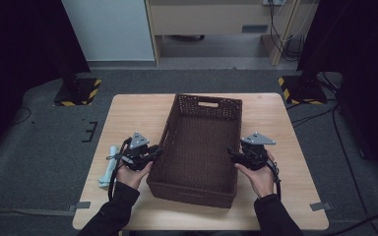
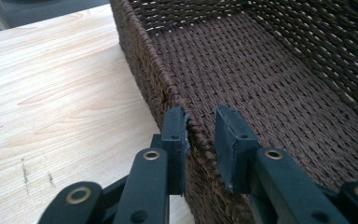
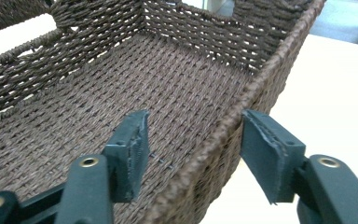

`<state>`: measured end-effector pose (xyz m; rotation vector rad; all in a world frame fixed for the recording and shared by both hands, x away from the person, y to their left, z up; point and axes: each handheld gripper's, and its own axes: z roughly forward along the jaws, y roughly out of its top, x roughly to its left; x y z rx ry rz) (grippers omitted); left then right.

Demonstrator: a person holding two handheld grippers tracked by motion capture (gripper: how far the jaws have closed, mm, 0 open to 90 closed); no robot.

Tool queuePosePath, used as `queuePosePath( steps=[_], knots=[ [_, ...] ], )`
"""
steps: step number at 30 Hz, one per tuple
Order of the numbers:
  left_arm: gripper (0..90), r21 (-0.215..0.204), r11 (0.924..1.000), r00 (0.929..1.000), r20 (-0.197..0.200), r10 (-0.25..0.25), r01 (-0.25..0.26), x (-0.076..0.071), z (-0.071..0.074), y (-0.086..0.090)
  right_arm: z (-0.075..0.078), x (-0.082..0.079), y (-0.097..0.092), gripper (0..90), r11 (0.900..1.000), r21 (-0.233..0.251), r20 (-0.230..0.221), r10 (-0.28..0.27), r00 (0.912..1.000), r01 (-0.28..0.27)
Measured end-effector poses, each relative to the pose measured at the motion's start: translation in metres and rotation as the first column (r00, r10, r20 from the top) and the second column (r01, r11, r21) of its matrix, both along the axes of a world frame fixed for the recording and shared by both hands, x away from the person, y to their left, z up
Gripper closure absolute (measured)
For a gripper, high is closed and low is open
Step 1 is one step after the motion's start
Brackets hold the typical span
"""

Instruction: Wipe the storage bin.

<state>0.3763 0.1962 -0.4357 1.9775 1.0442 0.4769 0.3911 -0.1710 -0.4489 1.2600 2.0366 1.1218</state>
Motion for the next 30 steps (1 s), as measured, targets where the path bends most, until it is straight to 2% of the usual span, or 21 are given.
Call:
queuePosePath(
  steps=[3, 5, 9, 12, 14, 16, 19, 21, 25, 27, 30],
  knots=[
    [71.6, -0.005, 1.0000, 1.0000, 0.002, -0.005, 0.005, -0.005, 0.000, -0.002, 0.000, -0.002, -0.001, 40.7, 0.9999, 0.010, -0.002, -0.004, 1.0000, 0.004],
    [71.1, 0.002, 1.0000, 1.0000, 0.005, -0.008, 0.008, -0.006, 0.000, -0.003, -0.001, -0.002, -0.001, 42.3, 0.9998, -0.017, 0.002, -0.007, 1.0000, 0.007],
    [65.8, -0.013, 0.9995, 0.9996, 0.003, -0.028, 0.028, -0.005, 0.001, -0.003, -0.007, 0.002, -0.003, 53.4, 0.9994, -0.026, -0.021, -0.023, 0.9995, 0.022],
    [58.0, -0.031, 0.9987, 0.9987, 0.033, -0.038, 0.039, -0.006, 0.009, 0.001, -0.007, 0.004, -0.004, 56.2, 0.9994, -0.005, -0.040, -0.035, 0.9986, 0.035],
    [56.8, -0.048, 0.9981, 0.9981, 0.051, -0.036, 0.038, -0.007, 0.015, 0.006, -0.006, 0.004, -0.003, 63.4, 0.9984, -0.027, -0.031, -0.050, 0.9983, 0.049],
    [55.2, -0.066, 0.9974, 0.9975, 0.065, -0.026, 0.031, -0.007, 0.021, 0.015, -0.006, 0.005, -0.003, 65.9, 0.9976, -0.030, -0.033, -0.063, 0.9975, 0.062],
    [53.6, -0.083, 0.9965, 0.9972, 0.075, 0.007, -0.001, -0.006, 0.025, 0.032, -0.005, 0.004, -0.004, 67.9, 0.9972, -0.031, -0.041, -0.069, 0.9968, 0.067],
    [51.6, -0.080, 0.9965, 0.9967, 0.075, 0.031, -0.025, -0.005, 0.025, 0.043, -0.004, 0.004, -0.005, 68.1, 0.9969, -0.043, -0.040, -0.068, 0.9969, 0.067],
    [49.9, -0.041, 0.9951, 0.9948, 0.044, 0.092, -0.090, -0.002, 0.014, 0.070, -0.003, 0.003, -0.005, 67.8, 0.9964, -0.059, -0.042, -0.064, 0.9971, 0.061],
    [49.2, -0.013, 0.9913, 0.9911, 0.022, 0.131, -0.131, -0.001, 0.004, 0.084, -0.003, 0.003, -0.005, 67.3, 0.9960, -0.069, -0.040, -0.060, 0.9974, 0.057],
    [47.6, 0.020, 0.9860, 0.9862, 0.004, 0.166, -0.166, -0.001, -0.007, 0.100, -0.003, 0.002, -0.006, 65.6, 0.9968, -0.060, -0.042, -0.055, 0.9976, 0.052]
  ],
)
